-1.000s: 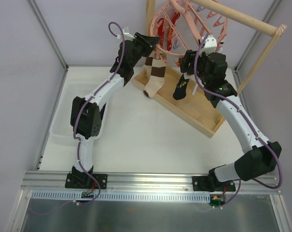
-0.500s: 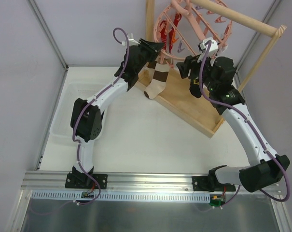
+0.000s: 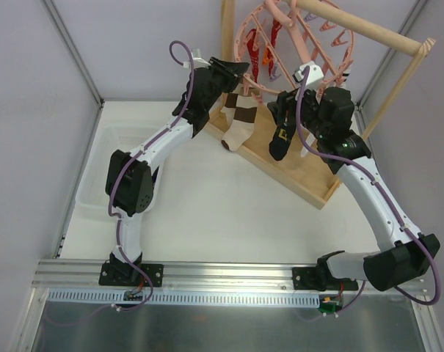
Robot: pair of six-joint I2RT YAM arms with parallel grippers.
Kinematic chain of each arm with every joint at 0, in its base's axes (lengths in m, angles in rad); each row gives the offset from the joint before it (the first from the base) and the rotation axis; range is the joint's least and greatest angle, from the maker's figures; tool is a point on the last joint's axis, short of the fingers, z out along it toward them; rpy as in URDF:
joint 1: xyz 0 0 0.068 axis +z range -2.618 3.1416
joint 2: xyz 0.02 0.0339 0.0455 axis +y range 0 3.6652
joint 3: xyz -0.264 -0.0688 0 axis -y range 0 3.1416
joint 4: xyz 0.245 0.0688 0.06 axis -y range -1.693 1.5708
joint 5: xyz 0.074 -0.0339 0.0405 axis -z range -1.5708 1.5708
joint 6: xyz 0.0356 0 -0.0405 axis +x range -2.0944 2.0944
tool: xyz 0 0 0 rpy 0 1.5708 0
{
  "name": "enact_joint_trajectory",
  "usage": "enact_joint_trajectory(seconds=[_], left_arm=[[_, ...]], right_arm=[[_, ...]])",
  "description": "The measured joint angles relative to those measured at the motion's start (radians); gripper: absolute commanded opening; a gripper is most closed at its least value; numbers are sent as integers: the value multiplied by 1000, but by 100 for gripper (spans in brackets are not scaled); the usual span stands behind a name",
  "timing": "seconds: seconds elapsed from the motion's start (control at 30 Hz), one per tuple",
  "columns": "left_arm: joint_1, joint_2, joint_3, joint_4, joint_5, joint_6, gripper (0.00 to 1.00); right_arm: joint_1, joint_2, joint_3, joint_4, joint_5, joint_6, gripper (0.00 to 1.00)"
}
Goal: Clip the socks to the hanger
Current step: Open the clamp at the hanger.
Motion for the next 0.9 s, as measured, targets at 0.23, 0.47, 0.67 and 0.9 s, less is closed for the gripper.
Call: enact_joint_trajectory(seconds=[0.23, 0.47, 0.67, 0.9], left_arm=[[-1, -3, 0, -23, -23, -47, 21], [-11, -16, 0, -52, -37, -76, 21], [-14, -21, 0, -67, -43, -79, 21], [-14, -33, 0, -80, -50, -79, 21]], right_arm=[[4, -8, -10, -27, 26, 4, 61], [9, -47, -78, -40, 35, -6, 61], [13, -44, -99, -29, 61, -14, 59], [23, -28, -101, 46, 94, -55, 58]])
